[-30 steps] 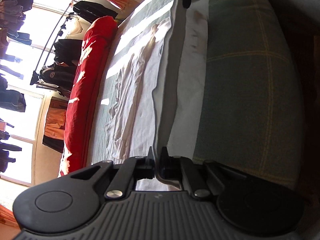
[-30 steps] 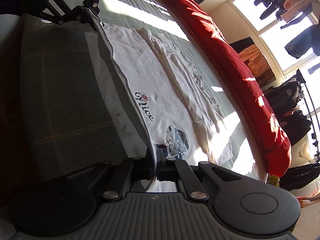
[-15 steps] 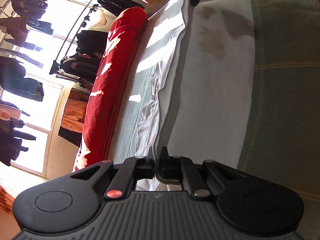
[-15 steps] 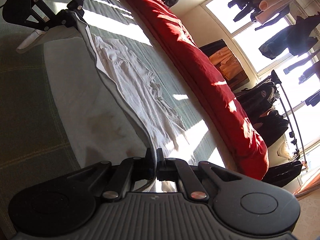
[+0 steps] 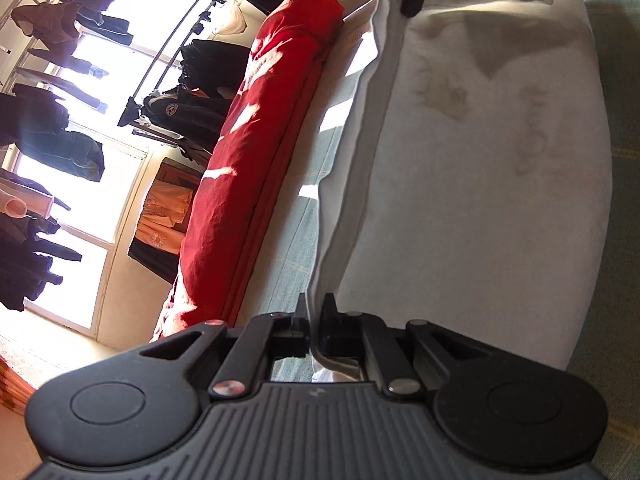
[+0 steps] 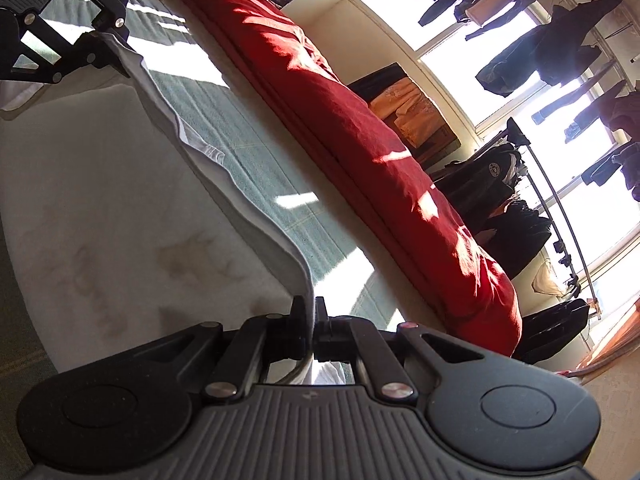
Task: Fold clothes
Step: 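Lift the hem with both tools and carry it over toward the collar, then lower the hem onto the collar end and open both tools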
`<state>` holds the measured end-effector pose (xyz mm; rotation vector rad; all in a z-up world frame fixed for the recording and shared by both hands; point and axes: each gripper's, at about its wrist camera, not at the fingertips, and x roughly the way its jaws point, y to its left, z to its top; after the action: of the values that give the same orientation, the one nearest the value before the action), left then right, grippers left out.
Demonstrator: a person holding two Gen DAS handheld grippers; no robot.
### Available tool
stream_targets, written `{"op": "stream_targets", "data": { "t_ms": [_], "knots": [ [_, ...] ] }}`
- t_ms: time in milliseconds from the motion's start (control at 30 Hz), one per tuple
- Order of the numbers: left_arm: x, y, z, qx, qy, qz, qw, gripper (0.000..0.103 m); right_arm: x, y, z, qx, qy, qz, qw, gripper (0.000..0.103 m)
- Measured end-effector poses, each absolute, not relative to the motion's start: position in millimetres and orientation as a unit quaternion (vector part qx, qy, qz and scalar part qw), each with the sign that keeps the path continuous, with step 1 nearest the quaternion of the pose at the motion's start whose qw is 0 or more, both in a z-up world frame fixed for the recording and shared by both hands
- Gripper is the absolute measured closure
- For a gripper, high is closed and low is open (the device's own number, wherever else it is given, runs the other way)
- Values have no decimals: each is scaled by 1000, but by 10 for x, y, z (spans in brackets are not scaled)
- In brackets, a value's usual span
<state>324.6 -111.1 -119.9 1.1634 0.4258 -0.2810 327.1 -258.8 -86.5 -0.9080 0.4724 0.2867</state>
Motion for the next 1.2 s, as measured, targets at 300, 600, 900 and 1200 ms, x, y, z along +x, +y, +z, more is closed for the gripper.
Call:
{"op": "stream_targets", "data": {
  "t_ms": [300,600,900,1200],
  "knots": [
    [3697,-1137,-1448,535,229,-140,801,99,3808,-2560,-1160,-425,253,134,859,100],
    [3870,-1071,-1681,507,258,-147,809,99,4063,-2511,-1504,-423,271,140,853,100],
    [4107,-991,-1561,438,292,-139,839,80,4173,-2472,-1634,-427,270,137,852,84],
    [4159,-720,-1054,310,318,-146,884,55,4029,-2730,-1144,-329,275,190,883,46]
  ]
}}
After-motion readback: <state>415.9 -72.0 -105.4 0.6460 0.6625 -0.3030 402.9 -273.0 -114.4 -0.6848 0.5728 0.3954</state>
